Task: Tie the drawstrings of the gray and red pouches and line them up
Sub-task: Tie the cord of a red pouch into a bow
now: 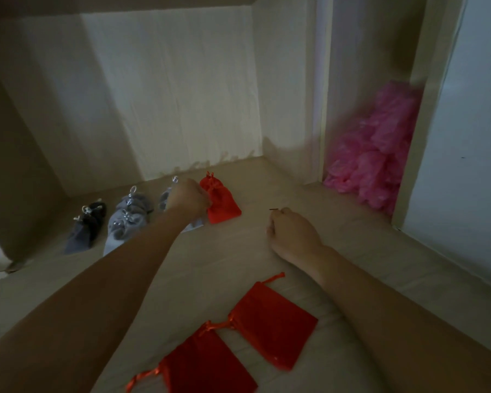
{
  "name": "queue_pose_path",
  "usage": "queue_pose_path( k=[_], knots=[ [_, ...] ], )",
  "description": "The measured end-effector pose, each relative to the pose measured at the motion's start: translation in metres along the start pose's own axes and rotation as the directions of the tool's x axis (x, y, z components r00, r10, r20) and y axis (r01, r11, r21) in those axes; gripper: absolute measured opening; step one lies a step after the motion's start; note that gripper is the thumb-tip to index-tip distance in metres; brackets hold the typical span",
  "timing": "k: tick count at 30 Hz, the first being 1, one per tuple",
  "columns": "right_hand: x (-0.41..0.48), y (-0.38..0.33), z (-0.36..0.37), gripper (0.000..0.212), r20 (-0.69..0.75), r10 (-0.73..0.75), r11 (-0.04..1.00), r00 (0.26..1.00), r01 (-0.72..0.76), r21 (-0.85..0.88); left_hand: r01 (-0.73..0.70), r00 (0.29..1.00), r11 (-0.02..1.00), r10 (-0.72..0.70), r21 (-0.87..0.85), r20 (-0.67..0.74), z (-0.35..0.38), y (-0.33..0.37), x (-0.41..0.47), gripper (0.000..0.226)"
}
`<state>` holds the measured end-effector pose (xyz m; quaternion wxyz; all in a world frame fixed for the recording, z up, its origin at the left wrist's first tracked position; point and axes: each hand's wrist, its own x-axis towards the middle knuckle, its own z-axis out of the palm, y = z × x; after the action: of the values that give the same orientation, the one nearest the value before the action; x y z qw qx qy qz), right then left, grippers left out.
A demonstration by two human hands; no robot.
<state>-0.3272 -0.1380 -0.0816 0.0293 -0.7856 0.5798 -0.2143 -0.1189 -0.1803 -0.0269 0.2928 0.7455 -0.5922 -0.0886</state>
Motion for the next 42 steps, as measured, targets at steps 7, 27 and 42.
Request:
queue_pose_path(
  k=[7, 27, 42],
  knots=[
    [-0.006, -0.006, -0.001, 0.029, 0.016, -0.013, 0.999, 1.0, 0.012, 0.039, -0.159, 0.86, 0.98, 0.077, 0.121, 0.505, -0.049, -0.003, -0.086, 0.033],
    [-0.011, -0.029, 0.001, 0.027, -0.053, 0.001, 0.988, 0.999, 0.007, 0.156, -0.267, 0.723, 0.961, 0.246, -0.068, 0.646, -0.091, -0.053, -0.185, 0.013],
    [-0.019, -0.057, -0.014, 0.018, 0.112, -0.099, 0.169, 0.989, -0.094, 0.981, -0.42, 0.903, 0.863, 0.427, -0.283, -0.037, -0.06, -0.014, -0.121, 0.016]
  ],
)
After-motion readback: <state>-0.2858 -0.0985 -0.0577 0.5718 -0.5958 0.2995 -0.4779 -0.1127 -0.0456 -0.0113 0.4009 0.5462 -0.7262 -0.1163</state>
